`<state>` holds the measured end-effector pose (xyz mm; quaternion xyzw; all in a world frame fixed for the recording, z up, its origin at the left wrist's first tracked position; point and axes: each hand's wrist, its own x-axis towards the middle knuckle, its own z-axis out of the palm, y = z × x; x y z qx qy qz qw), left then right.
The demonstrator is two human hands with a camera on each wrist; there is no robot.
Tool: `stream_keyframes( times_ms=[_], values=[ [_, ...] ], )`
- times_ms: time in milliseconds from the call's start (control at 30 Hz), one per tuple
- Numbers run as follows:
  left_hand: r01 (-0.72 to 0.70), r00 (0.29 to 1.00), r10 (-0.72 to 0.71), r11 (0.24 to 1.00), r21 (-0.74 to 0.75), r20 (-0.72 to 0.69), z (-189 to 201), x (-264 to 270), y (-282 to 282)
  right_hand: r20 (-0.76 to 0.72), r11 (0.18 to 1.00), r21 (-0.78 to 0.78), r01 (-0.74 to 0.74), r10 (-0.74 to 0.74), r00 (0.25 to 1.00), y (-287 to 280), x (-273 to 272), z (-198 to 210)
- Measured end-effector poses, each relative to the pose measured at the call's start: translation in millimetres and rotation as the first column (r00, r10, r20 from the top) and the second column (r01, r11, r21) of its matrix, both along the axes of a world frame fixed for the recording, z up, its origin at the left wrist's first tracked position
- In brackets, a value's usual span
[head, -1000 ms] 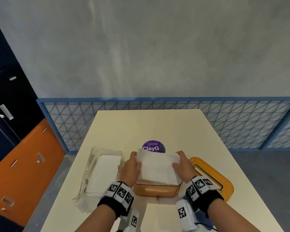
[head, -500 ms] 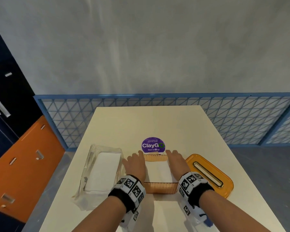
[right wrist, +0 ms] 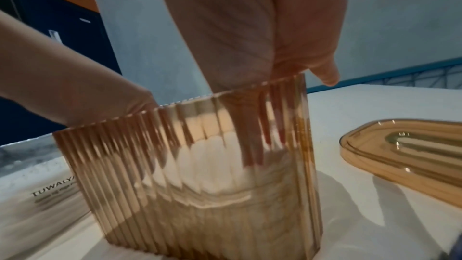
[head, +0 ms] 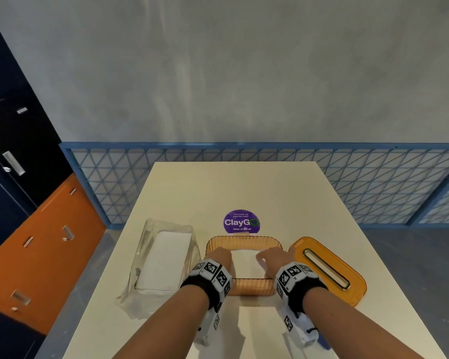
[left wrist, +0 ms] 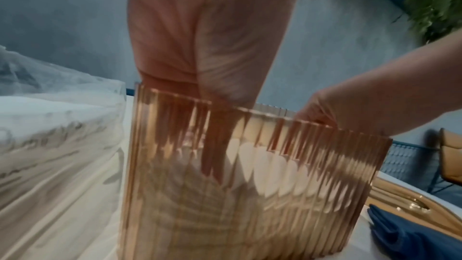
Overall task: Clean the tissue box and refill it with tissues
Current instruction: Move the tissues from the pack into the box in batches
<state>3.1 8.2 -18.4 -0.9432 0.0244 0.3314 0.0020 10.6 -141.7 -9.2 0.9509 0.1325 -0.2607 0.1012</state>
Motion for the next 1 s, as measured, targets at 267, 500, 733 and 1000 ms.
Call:
stream_keyframes(
  times_ms=[267, 500, 733, 1000],
  values=[
    [-0.152, 0.636, 0.288, 0.956, -0.250, 0.716, 10.7, -21.8, 49.8, 0.455, 0.940, 0.340, 0.028, -0.191, 0.870, -23.6, -2.9, 19.1],
    [-0.521, 0.754, 0.507, 0.849, -0.091, 0.417, -23.5, -35.3, 96.6, 0.118, 0.896, 0.420, 0.147, -0.215, 0.969, -31.4, 6.5, 9.1],
    [-0.565, 0.720, 0.567, 0.814, -0.137, 0.400, -25.8, -37.3, 92.5, 0.113, 0.895, 0.420, 0.151, -0.216, 0.970, -30.3, 0.9, 11.3],
    [-0.558, 0.744, 0.551, 0.823, -0.103, 0.378, -27.6, -36.1, 92.6, 0.099, 0.895, 0.411, 0.175, -0.235, 0.967, -28.3, 0.9, 11.3]
  ],
)
